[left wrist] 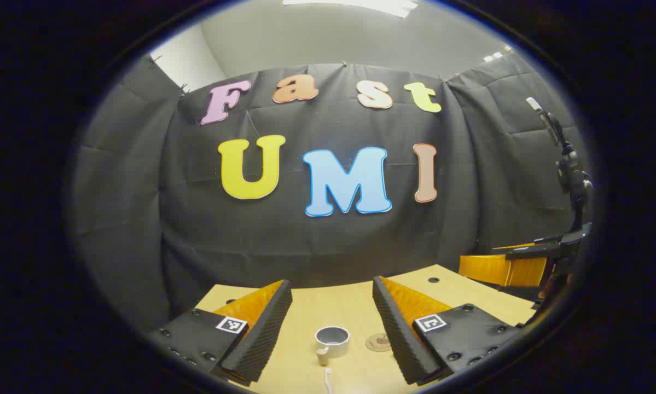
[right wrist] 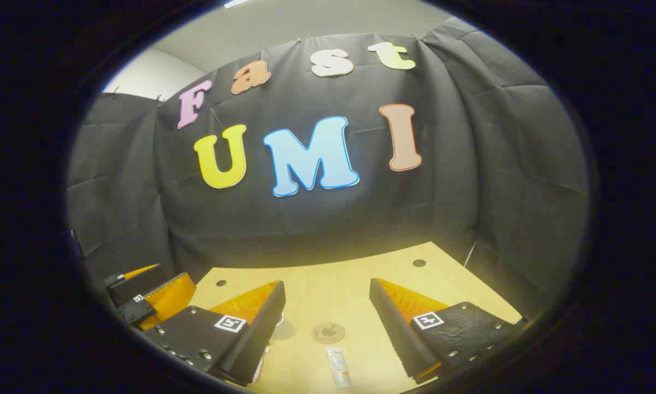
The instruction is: Put the toothbrush and toothpaste on the desktop into the cup, then pick up the cup and place it on the coaster on the desktop.
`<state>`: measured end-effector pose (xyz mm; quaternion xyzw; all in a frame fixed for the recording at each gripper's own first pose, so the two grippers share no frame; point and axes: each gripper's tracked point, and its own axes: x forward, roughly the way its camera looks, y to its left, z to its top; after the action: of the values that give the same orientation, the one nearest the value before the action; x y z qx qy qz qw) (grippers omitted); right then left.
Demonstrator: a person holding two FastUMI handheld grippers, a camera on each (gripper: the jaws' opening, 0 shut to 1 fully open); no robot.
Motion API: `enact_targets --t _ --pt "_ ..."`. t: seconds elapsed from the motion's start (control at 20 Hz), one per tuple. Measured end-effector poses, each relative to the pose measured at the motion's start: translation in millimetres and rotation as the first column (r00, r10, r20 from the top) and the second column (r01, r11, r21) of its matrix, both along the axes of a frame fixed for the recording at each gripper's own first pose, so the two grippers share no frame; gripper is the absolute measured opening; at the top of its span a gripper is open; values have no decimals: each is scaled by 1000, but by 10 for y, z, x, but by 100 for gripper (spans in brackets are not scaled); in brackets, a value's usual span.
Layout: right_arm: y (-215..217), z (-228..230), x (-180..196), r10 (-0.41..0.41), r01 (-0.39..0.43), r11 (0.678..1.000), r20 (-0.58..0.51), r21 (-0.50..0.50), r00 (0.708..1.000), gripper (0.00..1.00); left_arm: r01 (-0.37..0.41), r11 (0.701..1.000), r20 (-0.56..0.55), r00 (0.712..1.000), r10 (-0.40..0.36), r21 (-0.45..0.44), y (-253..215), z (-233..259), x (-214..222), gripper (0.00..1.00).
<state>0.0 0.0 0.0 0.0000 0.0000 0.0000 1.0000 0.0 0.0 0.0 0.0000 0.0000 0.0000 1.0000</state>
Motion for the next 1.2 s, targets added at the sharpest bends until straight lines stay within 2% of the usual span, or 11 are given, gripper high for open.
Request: enact_targets --t 0.1,0.15,0.25,0.35,0.4,0.75,1.1,1.2 --pt "12 -84 50 14 -14 1000 -26 -20 1000 93 -8 1000 -15 1000 8 -22 -11 -14 60 95" --pt "7 -114 59 17 -18 999 -36 -29 999 97 -8 999 -17 1000 8 -31 -28 4 99 99" --pt "-2 -159 88 23 -25 999 -50 -46 999 97 -18 999 -25 1000 17 -33 -22 1 153 99" --pt "20 -242 162 30 -35 997 -78 -63 996 93 -14 999 -67 998 11 -45 -37 -81 238 99" --pt "43 -267 184 41 -47 997 -93 -65 995 97 -13 998 -89 996 7 -61 -28 -149 271 99" --pt "146 -554 343 75 -90 994 -204 -61 976 97 -24 997 -162 987 11 -75 50 -370 344 99" --pt "136 -943 449 82 -105 993 -344 -49 935 98 -42 995 -297 955 14 -88 95 -908 376 100" --pt "126 -1072 458 87 -110 993 -382 -40 920 98 -42 995 -340 940 7 -94 97 -1115 371 96"
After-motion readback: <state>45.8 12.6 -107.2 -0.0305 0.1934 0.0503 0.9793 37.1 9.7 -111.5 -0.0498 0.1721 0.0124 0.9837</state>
